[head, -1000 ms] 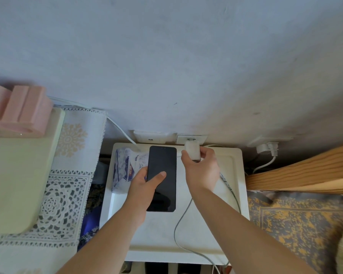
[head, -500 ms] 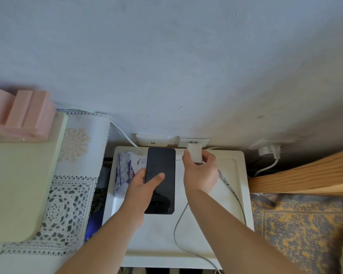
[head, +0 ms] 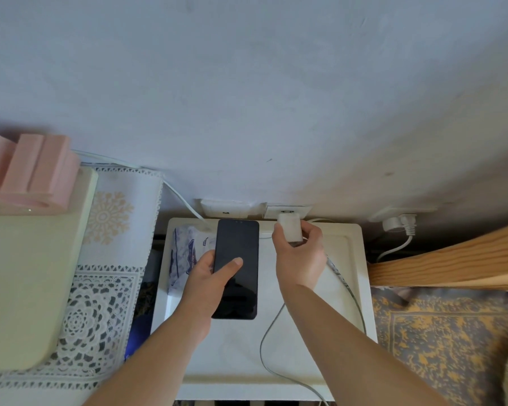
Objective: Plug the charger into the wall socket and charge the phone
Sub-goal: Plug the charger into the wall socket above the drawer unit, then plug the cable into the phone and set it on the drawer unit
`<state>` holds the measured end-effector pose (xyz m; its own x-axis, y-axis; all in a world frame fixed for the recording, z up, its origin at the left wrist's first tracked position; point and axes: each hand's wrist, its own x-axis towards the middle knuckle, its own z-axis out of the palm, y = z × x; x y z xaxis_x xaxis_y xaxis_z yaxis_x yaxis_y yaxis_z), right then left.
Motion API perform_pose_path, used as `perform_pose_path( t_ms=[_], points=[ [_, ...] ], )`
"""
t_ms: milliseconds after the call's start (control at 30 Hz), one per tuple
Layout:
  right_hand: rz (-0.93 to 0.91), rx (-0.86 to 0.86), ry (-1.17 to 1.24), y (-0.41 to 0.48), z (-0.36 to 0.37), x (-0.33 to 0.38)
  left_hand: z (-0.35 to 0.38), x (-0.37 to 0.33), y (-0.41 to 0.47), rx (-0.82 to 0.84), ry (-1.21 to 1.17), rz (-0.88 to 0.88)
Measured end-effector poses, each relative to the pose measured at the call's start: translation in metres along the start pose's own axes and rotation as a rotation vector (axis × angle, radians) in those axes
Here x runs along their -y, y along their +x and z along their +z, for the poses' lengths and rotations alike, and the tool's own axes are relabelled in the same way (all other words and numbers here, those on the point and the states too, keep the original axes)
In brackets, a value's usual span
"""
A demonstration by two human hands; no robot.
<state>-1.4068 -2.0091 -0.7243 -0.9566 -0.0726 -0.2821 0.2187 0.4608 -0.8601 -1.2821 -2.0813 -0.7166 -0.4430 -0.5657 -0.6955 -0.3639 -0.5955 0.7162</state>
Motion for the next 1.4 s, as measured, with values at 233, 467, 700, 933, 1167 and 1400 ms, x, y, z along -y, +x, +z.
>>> perform_pose_path(
  t_ms=[233, 467, 700, 933, 1167, 1400],
  points=[
    [0.063, -0.041, 0.056, 0.001, 0.013, 0.003, 0.003, -0.003, 0.002, 0.019, 0.000, 0.006],
    [0.065, -0.040, 0.031, 0.007, 0.012, 0.003, 0.001, -0.002, 0.001, 0.016, -0.006, 0.003],
    [0.046, -0.021, -0.028, 0.013, 0.010, 0.007, 0.002, 0.004, -0.001, -0.013, -0.001, 0.008],
    [-0.046, 0.147, -0.152, 0.021, -0.004, 0.009, 0.008, 0.003, -0.003, -0.024, 0.035, 0.028],
    [-0.150, 0.222, -0.180, 0.026, -0.038, -0.006, 0.011, -0.006, -0.004, -0.018, 0.018, 0.013],
    [-0.239, 0.125, -0.470, 0.041, -0.064, -0.038, 0.015, -0.007, -0.002, -0.025, -0.004, 0.003]
  ],
)
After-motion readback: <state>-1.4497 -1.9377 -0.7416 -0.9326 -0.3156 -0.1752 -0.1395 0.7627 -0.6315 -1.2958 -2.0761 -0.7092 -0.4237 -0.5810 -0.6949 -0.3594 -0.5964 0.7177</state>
